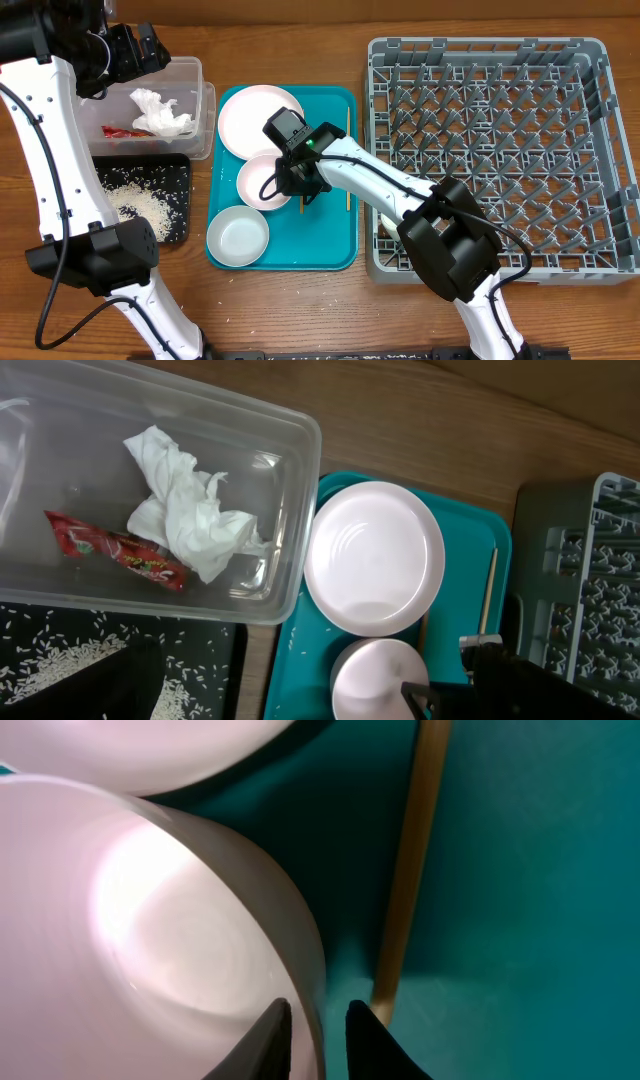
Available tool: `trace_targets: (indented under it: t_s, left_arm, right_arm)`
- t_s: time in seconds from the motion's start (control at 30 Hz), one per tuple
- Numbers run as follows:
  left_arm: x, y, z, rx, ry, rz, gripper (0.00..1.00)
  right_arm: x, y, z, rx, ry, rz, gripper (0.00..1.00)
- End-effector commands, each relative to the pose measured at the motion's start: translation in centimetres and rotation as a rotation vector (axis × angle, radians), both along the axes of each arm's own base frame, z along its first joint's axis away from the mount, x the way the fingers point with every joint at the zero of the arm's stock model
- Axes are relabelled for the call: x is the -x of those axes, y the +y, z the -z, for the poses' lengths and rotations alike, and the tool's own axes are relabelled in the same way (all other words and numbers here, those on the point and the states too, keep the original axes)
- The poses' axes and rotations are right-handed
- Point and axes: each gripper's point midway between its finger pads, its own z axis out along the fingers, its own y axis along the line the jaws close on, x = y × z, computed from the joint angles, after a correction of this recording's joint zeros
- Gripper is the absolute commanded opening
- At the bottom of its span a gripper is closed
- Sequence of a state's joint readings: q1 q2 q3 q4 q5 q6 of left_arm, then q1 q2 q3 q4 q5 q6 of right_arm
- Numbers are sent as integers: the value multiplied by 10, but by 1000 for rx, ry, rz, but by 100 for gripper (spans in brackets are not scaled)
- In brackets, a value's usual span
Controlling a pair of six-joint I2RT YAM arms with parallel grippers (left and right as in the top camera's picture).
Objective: Sort waste into correct bins and load items into the dishwasher
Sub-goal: 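Grasp the pink bowl on the teal tray with the right gripper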
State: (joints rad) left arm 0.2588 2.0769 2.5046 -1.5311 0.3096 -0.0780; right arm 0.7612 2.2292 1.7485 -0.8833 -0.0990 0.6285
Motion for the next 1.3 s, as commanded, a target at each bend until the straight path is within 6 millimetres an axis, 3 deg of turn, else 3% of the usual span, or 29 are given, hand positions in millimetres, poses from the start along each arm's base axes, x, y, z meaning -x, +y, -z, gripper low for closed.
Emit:
trace_targets:
  t_s: [0.0, 0.03, 0.1, 0.2, 0.3, 0.43, 0.5, 0.6, 0.7, 0.8, 0.97, 1.13, 1.27]
  left_arm:
    - [2, 0, -3, 1, 0, -16, 100]
    - [2, 0, -3, 1, 0, -16, 100]
    - [2, 0, -3, 1, 0, -16, 100]
    - [2, 0, -3, 1, 0, -16, 100]
    - [2, 0, -3, 1, 0, -16, 100]
    - [2, 0, -3, 1, 0, -16, 100]
    - [2, 0, -3, 1, 0, -16, 100]
    - [2, 0, -3, 1, 0, -16, 100]
    - [2, 0, -3, 1, 0, -16, 100]
    - [2, 0, -3, 1, 0, -16, 100]
    - [2, 0, -3, 1, 0, -16, 100]
    - [2, 0, -3, 1, 0, -16, 100]
    - [2, 0, -3, 1, 0, -16, 100]
  right_arm:
    - [-11, 3, -31, -46, -54, 10, 20]
    - [-13, 0, -39, -49, -68, 16, 19]
    - [-16, -6, -54, -49, -95, 30, 4]
    - [-22, -23, -84, -36, -154, 59, 4]
    - [-31, -54, -117, 19, -239, 117, 4]
    - [-49, -107, -169, 148, -432, 238, 4]
    - [-61, -143, -201, 256, -576, 333, 4]
    - [-78, -217, -259, 610, -868, 514, 4]
    - [-90, -246, -277, 877, -932, 463, 4]
    - [-109, -268, -281, 1063, -926, 416, 4]
    - [-144, -282, -265, 1178, -880, 326, 9]
    - [-177, -280, -234, 1252, -854, 248, 8]
    - [-188, -277, -212, 1283, -828, 203, 8]
